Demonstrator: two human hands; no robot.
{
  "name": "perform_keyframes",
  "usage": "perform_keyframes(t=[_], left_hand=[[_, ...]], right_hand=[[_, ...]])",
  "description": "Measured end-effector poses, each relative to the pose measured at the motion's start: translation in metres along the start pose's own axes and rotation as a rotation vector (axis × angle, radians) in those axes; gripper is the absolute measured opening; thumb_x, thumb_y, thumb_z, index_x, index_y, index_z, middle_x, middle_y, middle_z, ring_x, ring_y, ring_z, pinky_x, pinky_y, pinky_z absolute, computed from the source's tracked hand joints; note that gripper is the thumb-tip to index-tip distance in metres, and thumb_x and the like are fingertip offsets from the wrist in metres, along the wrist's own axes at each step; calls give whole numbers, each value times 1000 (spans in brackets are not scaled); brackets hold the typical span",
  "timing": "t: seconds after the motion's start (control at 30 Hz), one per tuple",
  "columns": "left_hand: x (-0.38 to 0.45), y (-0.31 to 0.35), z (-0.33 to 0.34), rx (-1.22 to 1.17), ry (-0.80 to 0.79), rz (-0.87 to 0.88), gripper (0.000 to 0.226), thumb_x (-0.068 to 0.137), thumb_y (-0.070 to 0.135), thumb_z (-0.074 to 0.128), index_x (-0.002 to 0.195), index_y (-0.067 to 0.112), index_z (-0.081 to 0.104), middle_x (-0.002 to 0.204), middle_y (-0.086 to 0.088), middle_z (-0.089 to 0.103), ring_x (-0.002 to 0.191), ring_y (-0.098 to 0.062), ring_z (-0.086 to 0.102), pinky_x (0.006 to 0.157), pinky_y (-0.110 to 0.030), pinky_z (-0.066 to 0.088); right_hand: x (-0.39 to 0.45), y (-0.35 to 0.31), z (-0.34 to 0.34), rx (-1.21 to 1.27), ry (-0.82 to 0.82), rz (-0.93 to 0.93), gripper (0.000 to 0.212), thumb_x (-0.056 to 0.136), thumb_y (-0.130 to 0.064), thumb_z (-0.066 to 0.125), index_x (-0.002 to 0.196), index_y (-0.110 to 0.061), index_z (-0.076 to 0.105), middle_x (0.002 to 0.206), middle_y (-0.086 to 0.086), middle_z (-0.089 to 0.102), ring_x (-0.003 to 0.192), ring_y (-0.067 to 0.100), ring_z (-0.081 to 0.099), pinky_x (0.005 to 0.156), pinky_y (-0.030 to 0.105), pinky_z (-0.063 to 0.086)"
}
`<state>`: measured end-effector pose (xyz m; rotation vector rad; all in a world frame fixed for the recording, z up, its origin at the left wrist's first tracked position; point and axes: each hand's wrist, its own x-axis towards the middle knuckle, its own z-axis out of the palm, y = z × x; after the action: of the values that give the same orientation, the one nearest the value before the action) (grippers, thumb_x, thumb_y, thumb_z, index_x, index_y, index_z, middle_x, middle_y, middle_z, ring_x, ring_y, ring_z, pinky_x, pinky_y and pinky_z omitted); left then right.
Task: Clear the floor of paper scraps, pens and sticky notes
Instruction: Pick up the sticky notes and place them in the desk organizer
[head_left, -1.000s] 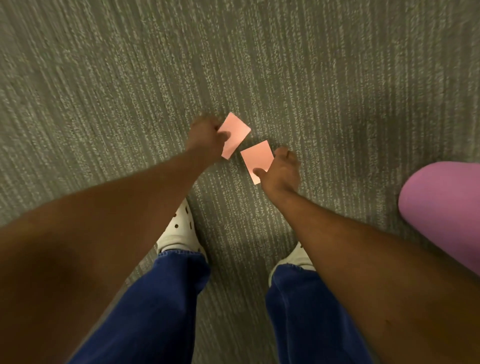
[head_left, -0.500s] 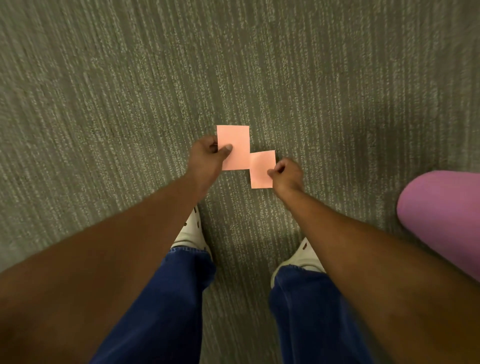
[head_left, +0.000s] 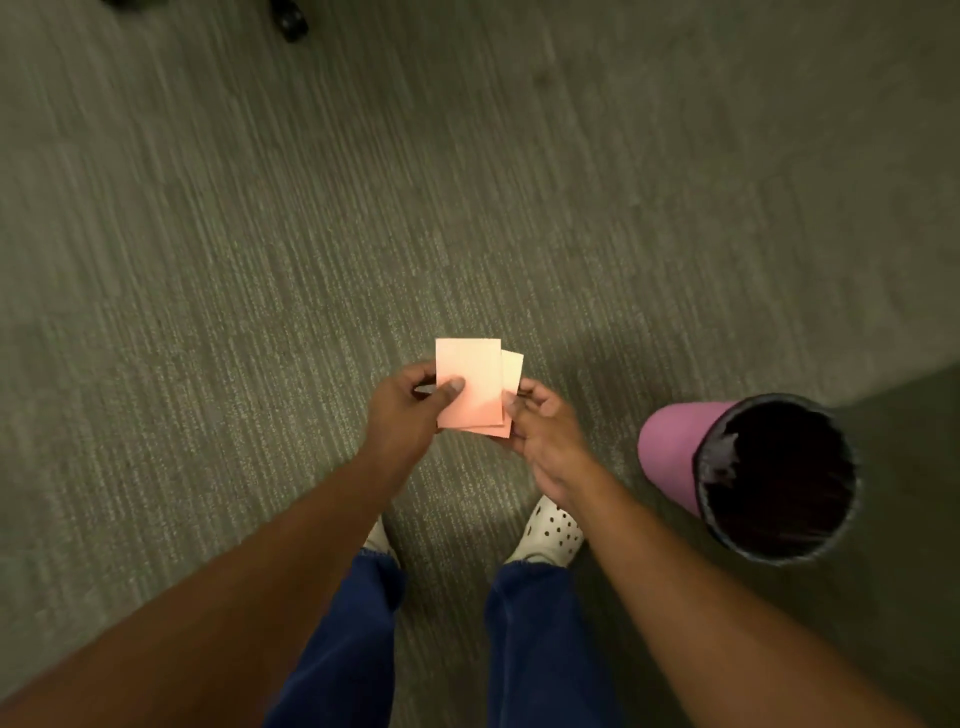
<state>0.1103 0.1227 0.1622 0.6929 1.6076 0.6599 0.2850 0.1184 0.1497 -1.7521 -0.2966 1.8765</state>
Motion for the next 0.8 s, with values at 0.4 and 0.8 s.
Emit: perform_keyframes(t=[0.4,0.8], left_hand=[[-195,247,108,140,-189,277,16,92,9,77,107,5,79,80,0,77,66,-3,69,62,-25,51],[-326,379,251,300,-657,605,11,92,13,78,99,19,73,85,-2,78,68,-11,69,55,-29,53]], right_hand=[[-272,-178,-86,105,192,-375,12,105,-11,58,108,-14,69,108,17,76,90,24,74,64,33,64],[-492,-248,-202,296,627,-663,19,104,-4,57,118,6,66,103,15,73,77,12,74,58,23,61]])
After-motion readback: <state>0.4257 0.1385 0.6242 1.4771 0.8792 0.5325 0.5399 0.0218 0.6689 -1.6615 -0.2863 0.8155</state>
